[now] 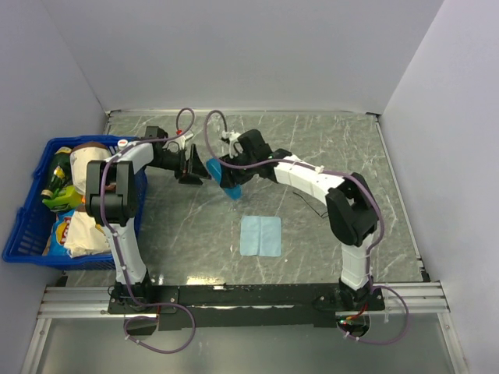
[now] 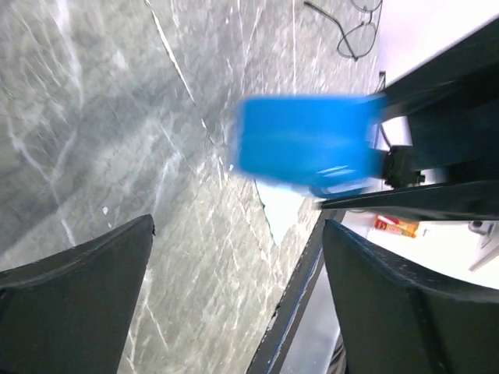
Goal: Organize the sunglasses
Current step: Pick up the opened sunglasses case from the center of the board, then open the sunglasses case at the center of the board.
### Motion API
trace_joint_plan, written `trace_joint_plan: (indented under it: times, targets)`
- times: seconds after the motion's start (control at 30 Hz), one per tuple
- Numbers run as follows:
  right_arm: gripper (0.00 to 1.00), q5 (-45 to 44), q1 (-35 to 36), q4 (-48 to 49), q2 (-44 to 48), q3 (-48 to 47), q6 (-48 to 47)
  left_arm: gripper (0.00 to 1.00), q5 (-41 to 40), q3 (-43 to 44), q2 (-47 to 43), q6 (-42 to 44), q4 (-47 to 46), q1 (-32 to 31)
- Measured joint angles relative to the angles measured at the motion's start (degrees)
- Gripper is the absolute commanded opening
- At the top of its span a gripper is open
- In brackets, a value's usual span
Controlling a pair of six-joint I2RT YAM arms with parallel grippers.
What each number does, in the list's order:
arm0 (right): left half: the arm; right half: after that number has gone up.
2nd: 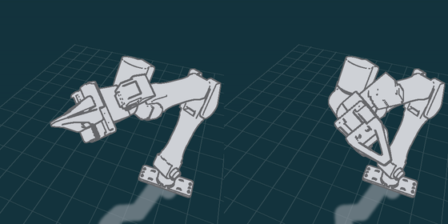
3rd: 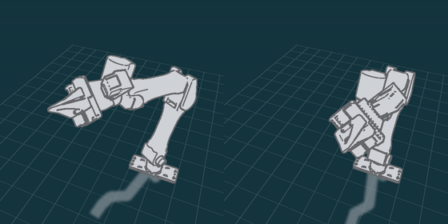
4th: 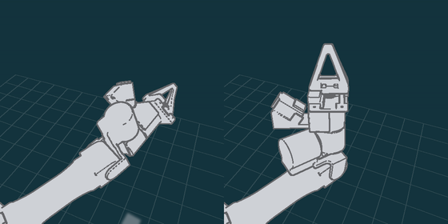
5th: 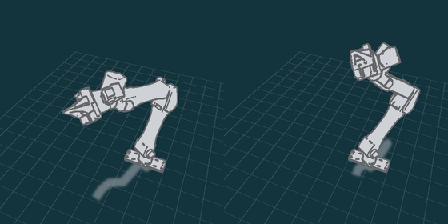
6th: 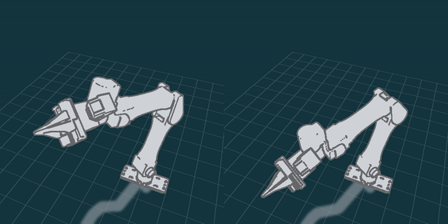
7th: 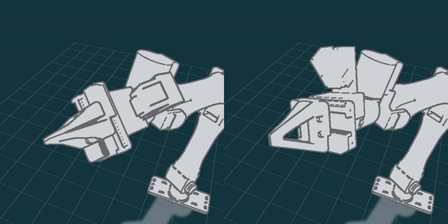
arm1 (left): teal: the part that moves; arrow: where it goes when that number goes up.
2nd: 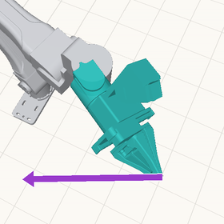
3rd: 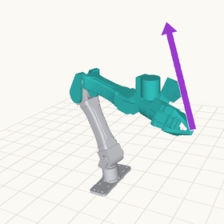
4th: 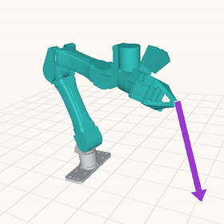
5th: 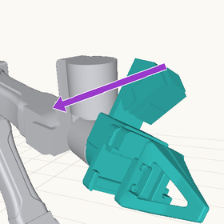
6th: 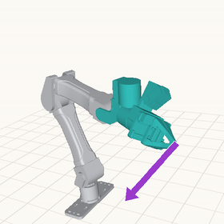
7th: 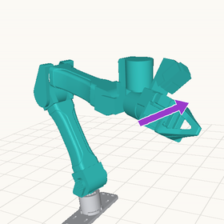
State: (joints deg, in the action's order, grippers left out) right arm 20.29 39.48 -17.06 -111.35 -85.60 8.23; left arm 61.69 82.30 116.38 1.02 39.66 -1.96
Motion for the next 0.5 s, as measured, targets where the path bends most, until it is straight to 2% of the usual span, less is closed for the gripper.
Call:
trace_joint_plan:
  times: [0.5]
  targets:
    - [0.54,-1.86,-1.01,1.9,1.92,0.26,3.34,0.96,1.55,5.62,0.35,-6.88,-2.86,-5.6]
